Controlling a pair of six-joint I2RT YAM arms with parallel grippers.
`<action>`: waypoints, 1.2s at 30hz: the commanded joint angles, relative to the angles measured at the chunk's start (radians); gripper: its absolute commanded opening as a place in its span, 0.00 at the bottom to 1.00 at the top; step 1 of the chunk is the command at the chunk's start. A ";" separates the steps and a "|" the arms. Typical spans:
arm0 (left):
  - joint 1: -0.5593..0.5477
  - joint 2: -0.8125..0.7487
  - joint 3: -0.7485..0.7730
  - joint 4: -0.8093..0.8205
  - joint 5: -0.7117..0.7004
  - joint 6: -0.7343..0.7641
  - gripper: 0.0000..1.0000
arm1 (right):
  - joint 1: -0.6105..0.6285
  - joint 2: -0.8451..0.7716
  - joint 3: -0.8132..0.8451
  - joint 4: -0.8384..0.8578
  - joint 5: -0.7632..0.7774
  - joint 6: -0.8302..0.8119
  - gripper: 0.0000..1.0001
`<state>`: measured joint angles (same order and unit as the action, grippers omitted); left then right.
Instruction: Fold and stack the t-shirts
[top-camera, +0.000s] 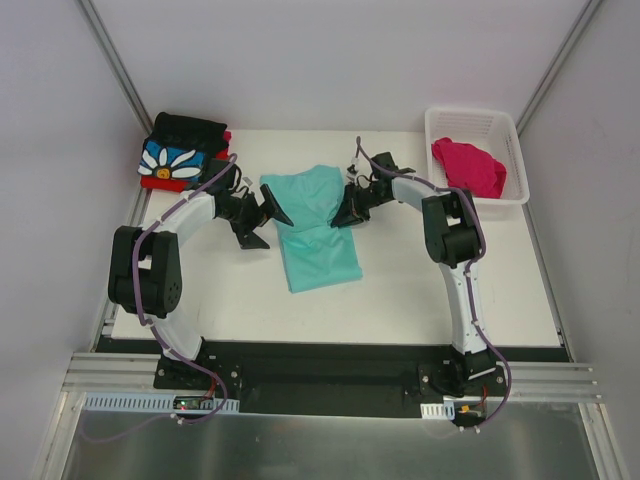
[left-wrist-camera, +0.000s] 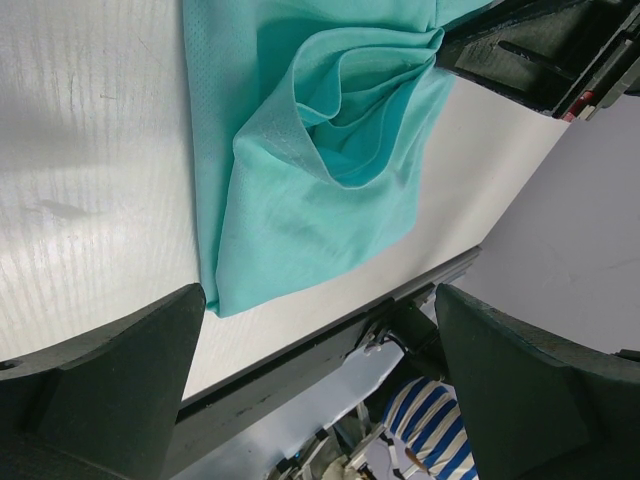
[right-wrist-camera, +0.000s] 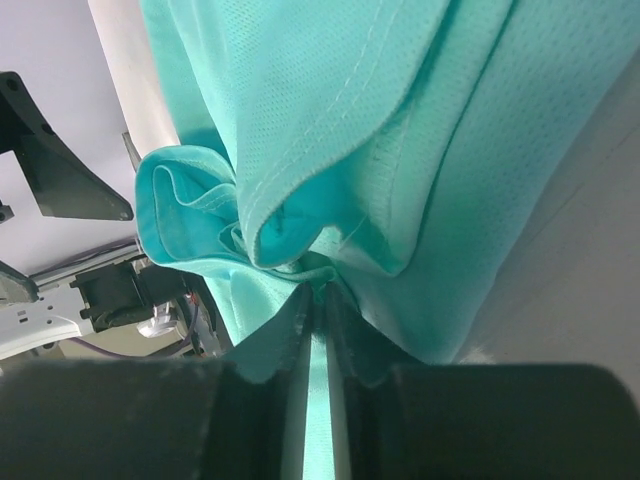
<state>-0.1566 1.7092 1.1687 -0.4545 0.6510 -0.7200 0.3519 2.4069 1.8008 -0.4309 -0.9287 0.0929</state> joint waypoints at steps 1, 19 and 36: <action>0.000 -0.020 0.000 -0.015 0.024 0.016 0.99 | -0.001 -0.061 0.023 -0.012 -0.012 -0.022 0.09; 0.000 -0.036 -0.007 -0.015 0.032 0.014 0.99 | 0.004 -0.083 0.152 -0.131 0.001 -0.050 0.02; 0.000 -0.031 -0.009 -0.016 0.032 0.017 0.99 | -0.037 -0.032 0.203 -0.200 0.022 -0.113 0.01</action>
<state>-0.1566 1.7092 1.1637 -0.4545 0.6720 -0.7200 0.3325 2.4039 1.9617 -0.5987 -0.9134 0.0299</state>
